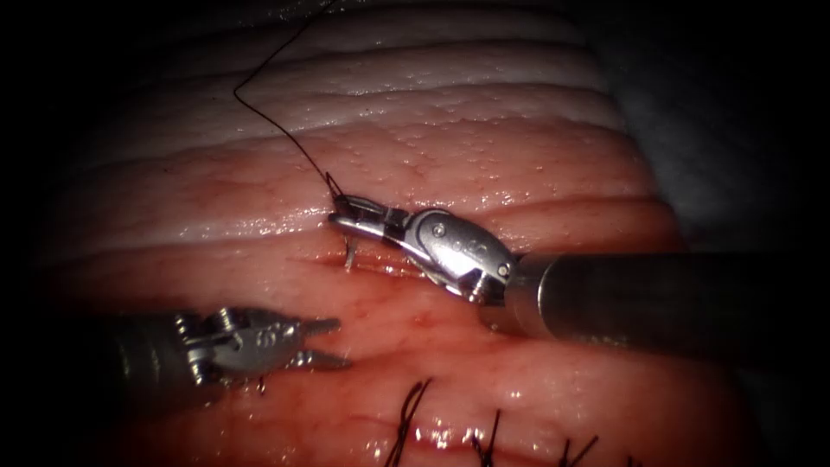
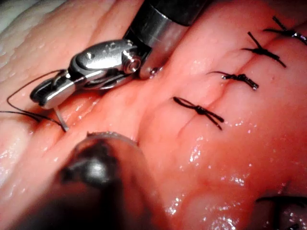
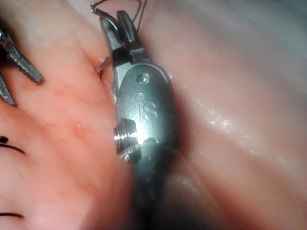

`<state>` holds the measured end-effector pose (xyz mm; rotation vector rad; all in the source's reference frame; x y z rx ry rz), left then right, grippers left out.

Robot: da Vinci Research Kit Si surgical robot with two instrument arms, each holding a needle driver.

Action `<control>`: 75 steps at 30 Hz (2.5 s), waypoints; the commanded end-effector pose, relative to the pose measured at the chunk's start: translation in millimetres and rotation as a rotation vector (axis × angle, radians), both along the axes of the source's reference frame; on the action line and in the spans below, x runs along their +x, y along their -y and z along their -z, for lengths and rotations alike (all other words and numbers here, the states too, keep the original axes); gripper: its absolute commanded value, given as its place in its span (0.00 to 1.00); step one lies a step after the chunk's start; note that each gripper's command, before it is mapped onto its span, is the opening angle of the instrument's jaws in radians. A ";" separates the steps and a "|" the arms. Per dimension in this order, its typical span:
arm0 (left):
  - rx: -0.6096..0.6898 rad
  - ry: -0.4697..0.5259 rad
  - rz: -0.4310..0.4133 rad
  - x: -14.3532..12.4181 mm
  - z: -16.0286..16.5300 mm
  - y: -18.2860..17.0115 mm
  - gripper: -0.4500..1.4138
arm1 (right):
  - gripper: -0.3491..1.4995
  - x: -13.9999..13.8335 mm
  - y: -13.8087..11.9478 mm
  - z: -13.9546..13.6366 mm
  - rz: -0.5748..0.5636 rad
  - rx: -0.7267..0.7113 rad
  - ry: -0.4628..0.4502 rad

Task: Wound Closure
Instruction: Push needle through skin beneath incision with right hand

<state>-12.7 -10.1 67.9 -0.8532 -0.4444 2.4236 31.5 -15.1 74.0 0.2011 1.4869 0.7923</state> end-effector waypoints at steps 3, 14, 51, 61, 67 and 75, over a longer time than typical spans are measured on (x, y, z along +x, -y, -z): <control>0.002 0.006 -0.003 -0.7 -0.7 0.2 0.25 | 0.00 0.8 0.0 -0.4 0.026 0.035 0.000; -0.002 -0.001 -0.023 0.1 -2.0 0.8 0.23 | 0.00 0.8 -0.2 -0.7 0.068 0.147 -0.046; 0.001 0.018 -0.048 0.3 -4.3 0.9 0.19 | 0.00 0.7 0.2 -0.9 0.054 0.544 -0.236; 0.002 0.019 -0.050 0.6 -4.2 1.0 0.18 | 0.00 2.2 1.8 0.8 0.074 0.694 -0.183; 0.001 0.019 -0.050 0.6 -4.3 1.0 0.18 | 0.00 3.2 2.5 1.5 0.075 0.758 -0.221; 0.004 0.023 -0.052 0.7 -4.3 0.9 0.18 | 0.00 3.4 3.1 2.0 0.093 0.866 -0.285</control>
